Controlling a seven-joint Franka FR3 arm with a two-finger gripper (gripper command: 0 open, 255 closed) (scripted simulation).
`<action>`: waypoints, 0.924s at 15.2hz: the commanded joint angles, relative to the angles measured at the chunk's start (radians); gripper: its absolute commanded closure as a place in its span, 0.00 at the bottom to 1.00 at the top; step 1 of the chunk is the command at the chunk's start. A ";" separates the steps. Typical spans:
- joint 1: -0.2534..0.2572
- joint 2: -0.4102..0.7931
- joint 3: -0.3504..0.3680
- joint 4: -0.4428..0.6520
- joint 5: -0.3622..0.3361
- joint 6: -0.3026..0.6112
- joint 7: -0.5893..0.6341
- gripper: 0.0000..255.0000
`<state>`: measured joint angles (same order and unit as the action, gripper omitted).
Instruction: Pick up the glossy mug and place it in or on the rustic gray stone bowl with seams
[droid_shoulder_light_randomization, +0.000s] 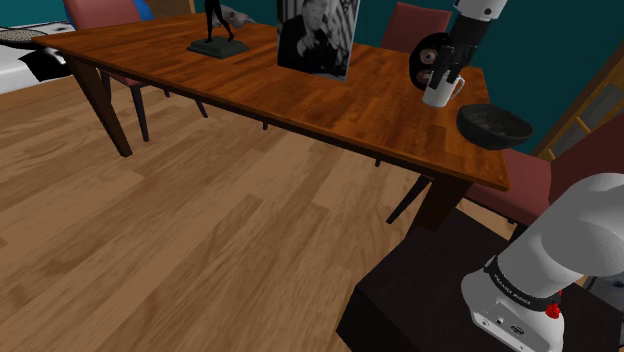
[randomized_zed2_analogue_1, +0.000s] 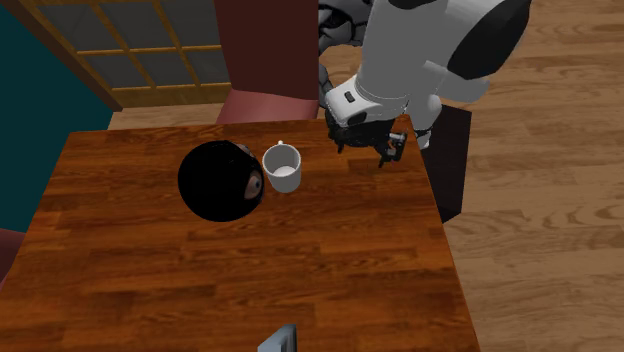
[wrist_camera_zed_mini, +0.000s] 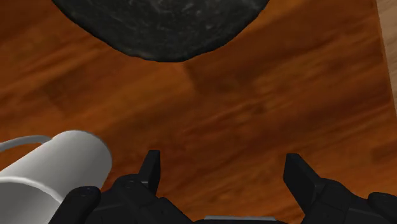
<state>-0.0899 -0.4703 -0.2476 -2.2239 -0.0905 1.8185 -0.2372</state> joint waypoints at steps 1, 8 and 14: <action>-0.005 0.057 -0.032 0.043 -0.013 0.018 -0.053 0.00; -0.021 0.272 -0.132 0.238 -0.013 0.056 -0.232 0.00; -0.029 0.327 -0.152 0.239 -0.002 0.113 -0.271 0.00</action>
<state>-0.1181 -0.1419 -0.3992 -1.9722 -0.0916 1.9190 -0.5078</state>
